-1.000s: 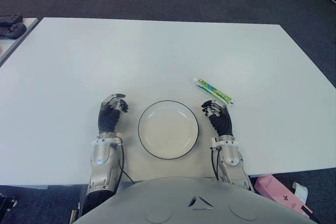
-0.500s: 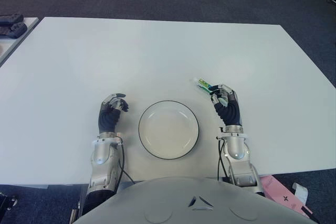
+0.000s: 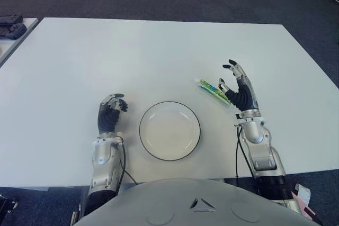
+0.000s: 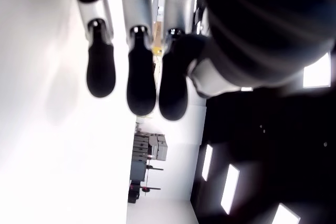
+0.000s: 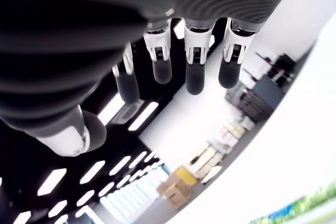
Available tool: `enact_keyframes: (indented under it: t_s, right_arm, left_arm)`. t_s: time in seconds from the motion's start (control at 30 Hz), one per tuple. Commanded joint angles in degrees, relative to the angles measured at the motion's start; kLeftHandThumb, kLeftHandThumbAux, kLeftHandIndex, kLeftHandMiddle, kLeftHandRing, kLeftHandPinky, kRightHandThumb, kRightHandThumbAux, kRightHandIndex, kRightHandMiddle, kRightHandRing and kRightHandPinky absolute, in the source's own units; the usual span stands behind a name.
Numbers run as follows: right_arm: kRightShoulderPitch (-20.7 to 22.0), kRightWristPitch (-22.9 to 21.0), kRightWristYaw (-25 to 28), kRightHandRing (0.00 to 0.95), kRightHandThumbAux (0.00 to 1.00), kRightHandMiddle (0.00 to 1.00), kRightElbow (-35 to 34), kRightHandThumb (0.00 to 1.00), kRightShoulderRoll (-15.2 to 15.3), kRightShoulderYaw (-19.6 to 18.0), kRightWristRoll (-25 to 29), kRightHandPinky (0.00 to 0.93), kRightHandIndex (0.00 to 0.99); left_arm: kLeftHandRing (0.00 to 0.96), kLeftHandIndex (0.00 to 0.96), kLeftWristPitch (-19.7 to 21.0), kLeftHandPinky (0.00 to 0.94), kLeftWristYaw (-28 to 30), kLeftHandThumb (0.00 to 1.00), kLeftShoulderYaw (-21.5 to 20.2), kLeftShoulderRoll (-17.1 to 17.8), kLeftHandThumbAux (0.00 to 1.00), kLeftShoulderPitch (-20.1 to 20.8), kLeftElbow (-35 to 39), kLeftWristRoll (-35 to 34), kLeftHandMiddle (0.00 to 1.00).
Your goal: Put the toothpaste on the table into the plate.
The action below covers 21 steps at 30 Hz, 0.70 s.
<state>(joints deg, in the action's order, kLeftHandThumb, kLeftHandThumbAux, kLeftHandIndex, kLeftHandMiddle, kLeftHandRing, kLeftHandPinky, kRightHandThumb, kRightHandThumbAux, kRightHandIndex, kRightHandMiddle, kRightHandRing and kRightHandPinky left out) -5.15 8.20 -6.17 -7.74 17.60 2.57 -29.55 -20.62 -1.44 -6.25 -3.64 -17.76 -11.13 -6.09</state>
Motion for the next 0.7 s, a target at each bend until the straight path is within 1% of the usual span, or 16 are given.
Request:
enact_keyframes:
  t_s: [0.03, 0.07, 0.13, 0.2, 0.33, 0.57, 0.7]
  right_arm:
    - [2.6, -0.7, 1.8, 0.013, 0.377, 0.006, 4.0, 0.558, 2.6, 0.9, -1.9, 0.029, 0.006]
    - [4.2, -0.7, 2.2, 0.010, 0.360, 0.004, 5.7, 0.557, 3.8, 1.3, -2.8, 0.023, 0.005]
    - [6.5, -0.7, 2.7, 0.004, 0.291, 0.001, 8.2, 0.547, 5.6, 2.0, -4.4, 0.009, 0.002]
    - [7.6, -0.7, 2.9, 0.002, 0.251, 0.000, 9.4, 0.539, 6.6, 2.4, -5.4, 0.004, 0.001]
    - [11.1, -2.8, 3.4, 0.000, 0.188, 0.000, 11.5, 0.516, 8.8, 5.0, -10.9, 0.000, 0.000]
    - [13.8, -5.4, 4.9, 0.000, 0.143, 0.000, 12.8, 0.510, 10.3, 8.4, -15.8, 0.000, 0.000]
    - [15.4, -6.5, 6.4, 0.000, 0.120, 0.000, 14.9, 0.507, 10.2, 10.5, -17.1, 0.000, 0.000]
  left_arm:
    - [0.607, 0.435, 3.4, 0.597, -1.3, 0.708, 0.1, -0.8, 0.719, -2.1, -3.4, 0.9, 0.614]
    - [0.608, 0.435, 2.7, 0.598, -1.1, 0.708, 0.2, -0.8, 0.719, -2.0, -3.6, 1.0, 0.614]
    - [0.616, 0.435, 1.6, 0.607, -0.6, 0.706, 0.3, -0.6, 0.719, -2.0, -3.9, 1.0, 0.620]
    - [0.623, 0.434, 1.0, 0.614, -0.3, 0.705, 0.4, -0.5, 0.720, -2.0, -4.2, 1.0, 0.626]
    - [0.631, 0.434, 0.0, 0.616, 0.9, 0.703, 0.6, -0.1, 0.720, -2.1, -4.3, 0.5, 0.636]
    - [0.636, 0.434, 0.1, 0.616, 1.6, 0.701, 0.6, -0.1, 0.720, -2.4, -4.0, -0.2, 0.641]
    - [0.627, 0.434, 1.6, 0.600, 0.7, 0.700, 0.4, -0.6, 0.720, -2.8, -3.0, -0.2, 0.635]
